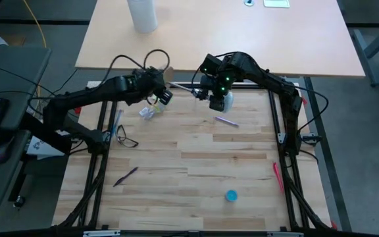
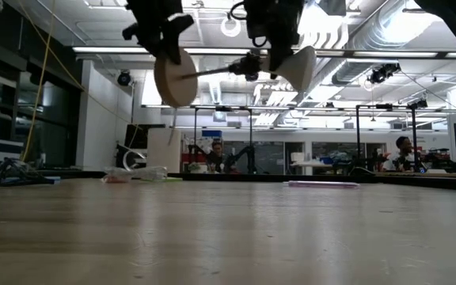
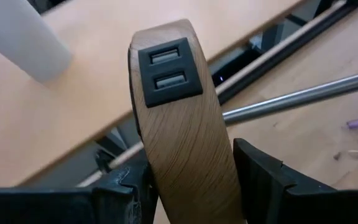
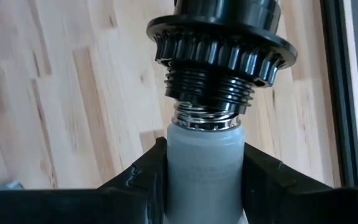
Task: Screw lightbulb
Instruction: Insert the lightbulb into the lamp
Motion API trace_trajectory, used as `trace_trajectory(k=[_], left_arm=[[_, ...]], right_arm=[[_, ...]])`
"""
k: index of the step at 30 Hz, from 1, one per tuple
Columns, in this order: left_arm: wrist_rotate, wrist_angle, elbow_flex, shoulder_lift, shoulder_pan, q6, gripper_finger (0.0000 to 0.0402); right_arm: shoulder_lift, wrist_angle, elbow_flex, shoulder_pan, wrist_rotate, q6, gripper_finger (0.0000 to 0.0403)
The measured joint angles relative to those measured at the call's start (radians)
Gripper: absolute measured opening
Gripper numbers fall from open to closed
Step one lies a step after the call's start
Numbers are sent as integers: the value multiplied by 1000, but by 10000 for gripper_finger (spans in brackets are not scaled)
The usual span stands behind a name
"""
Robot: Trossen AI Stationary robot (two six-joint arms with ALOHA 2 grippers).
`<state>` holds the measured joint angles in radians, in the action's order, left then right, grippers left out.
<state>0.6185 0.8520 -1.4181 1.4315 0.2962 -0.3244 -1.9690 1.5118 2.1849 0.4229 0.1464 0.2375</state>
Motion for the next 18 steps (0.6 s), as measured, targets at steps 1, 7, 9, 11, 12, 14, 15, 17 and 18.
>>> trace_trajectory(k=[1, 7, 9, 11, 12, 14, 15, 17, 18], left_arm=[[-3, -1, 0, 15, 0, -16, 166], [-58, -8, 0, 110, -1, -149, 167], [-75, -11, 0, 142, -2, -195, 167], [-100, -17, 0, 171, -2, -231, 167], [-109, -19, 0, 185, -2, -246, 168], [-124, -25, 0, 209, -2, -270, 168], [-135, -28, 0, 220, -2, -280, 168], [-153, -32, 0, 238, -2, -295, 168], [-161, -35, 0, 248, -2, -296, 168]], right_arm=[[0, 10, 0, -1, -9, 0, 145], [0, 83, 0, -5, -77, 3, 145], [0, 102, 0, -4, -92, 3, 145], [0, 114, -1, -5, -106, 0, 145], [0, 117, -1, -4, -110, -1, 145], [0, 127, -1, -4, -113, -4, 145], [0, 133, -1, -5, -113, -4, 145], [0, 144, -2, -10, -114, -3, 145], [0, 151, -2, -13, -113, 0, 145]])
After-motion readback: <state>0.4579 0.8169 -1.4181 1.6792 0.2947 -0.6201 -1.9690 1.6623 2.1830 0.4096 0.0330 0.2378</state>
